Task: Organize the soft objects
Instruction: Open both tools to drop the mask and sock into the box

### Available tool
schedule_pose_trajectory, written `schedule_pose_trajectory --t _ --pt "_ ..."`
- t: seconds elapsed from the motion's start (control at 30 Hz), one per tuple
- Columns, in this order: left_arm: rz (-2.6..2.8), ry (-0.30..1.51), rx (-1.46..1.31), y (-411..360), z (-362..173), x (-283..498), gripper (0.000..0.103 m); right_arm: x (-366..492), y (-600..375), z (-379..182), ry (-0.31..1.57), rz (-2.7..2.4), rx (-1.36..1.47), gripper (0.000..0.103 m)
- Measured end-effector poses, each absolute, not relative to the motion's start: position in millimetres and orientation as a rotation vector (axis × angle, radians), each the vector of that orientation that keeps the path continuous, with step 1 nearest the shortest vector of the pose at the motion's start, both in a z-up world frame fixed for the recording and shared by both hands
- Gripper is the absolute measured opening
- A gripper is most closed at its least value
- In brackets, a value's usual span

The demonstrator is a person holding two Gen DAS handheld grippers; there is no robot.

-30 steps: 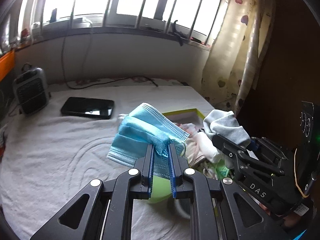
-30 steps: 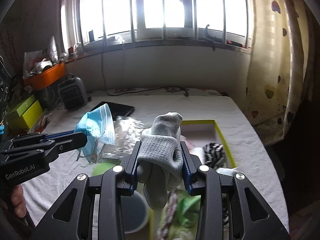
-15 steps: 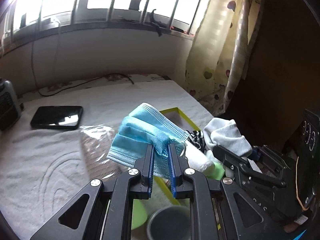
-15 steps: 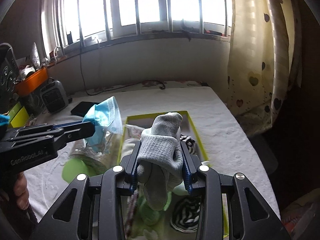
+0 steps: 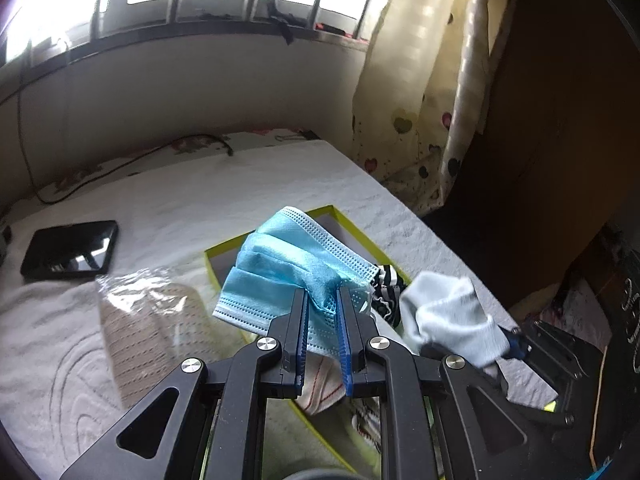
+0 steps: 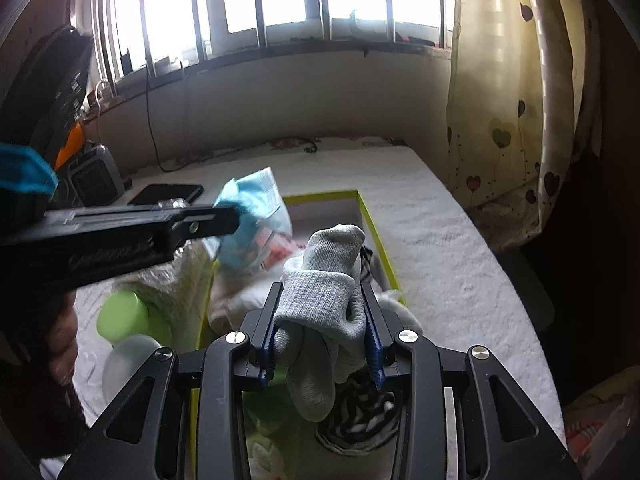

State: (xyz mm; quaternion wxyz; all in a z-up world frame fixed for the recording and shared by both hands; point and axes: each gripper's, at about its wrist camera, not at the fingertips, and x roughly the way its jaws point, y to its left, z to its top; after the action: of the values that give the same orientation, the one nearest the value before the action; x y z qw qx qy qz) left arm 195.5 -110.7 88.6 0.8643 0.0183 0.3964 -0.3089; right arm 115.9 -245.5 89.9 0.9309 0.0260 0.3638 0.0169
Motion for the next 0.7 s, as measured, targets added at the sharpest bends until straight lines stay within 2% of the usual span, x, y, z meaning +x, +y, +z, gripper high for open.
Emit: schedule_pose_trajectory --t 0.7 --pt "-0.651 0.918 0.078 -139.6 58.3 216.0 0.015 102.8 -245.1 64.8 0.807 0.055 0.042 0.037"
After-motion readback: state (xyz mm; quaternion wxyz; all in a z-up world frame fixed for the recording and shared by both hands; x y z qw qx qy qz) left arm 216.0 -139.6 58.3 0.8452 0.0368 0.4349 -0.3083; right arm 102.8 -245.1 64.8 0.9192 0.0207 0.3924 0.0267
